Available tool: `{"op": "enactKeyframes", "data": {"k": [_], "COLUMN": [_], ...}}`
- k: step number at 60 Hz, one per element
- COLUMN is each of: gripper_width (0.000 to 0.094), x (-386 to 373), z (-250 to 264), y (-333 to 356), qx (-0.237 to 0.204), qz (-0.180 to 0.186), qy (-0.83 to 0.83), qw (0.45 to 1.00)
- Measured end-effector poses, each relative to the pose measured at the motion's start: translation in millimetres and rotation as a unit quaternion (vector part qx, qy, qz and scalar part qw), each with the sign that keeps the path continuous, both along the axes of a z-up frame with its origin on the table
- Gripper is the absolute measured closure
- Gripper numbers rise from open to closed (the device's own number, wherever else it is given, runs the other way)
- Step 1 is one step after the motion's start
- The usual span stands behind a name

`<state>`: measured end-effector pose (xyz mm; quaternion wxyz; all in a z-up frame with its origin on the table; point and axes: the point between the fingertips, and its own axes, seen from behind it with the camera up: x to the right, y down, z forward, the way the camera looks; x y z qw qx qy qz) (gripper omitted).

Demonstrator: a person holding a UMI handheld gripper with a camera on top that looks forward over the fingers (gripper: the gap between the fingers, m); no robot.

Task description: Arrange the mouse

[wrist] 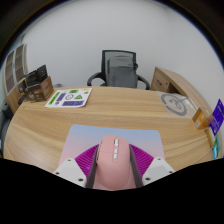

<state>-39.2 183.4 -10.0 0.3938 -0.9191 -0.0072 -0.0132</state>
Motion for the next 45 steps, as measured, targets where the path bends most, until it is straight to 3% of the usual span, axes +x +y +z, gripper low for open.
{"op": "enactKeyframes", "data": {"k": [2, 7, 19, 29, 45], "gripper_width": [0.0325, 0.0082, 0.0101, 0.01, 0.0095], "x": [2.3, 10.6, -18.7, -49.4, -108.6], "z": [-0.4, 4.1, 34.2, 85.8, 144.5], "y": [-1.0, -6.9, -47.9, -105.3, -226.2], "qx": [-0.008, -0.023, -0.02, 0.02, 0.07], "qz": [-0.001, -0.02, -0.016, -0.006, -0.026], "qy": [-0.005, -0.008, 0.024, 0.01, 0.035], "qw": [1.0, 1.0, 0.999, 1.0, 0.997]}}
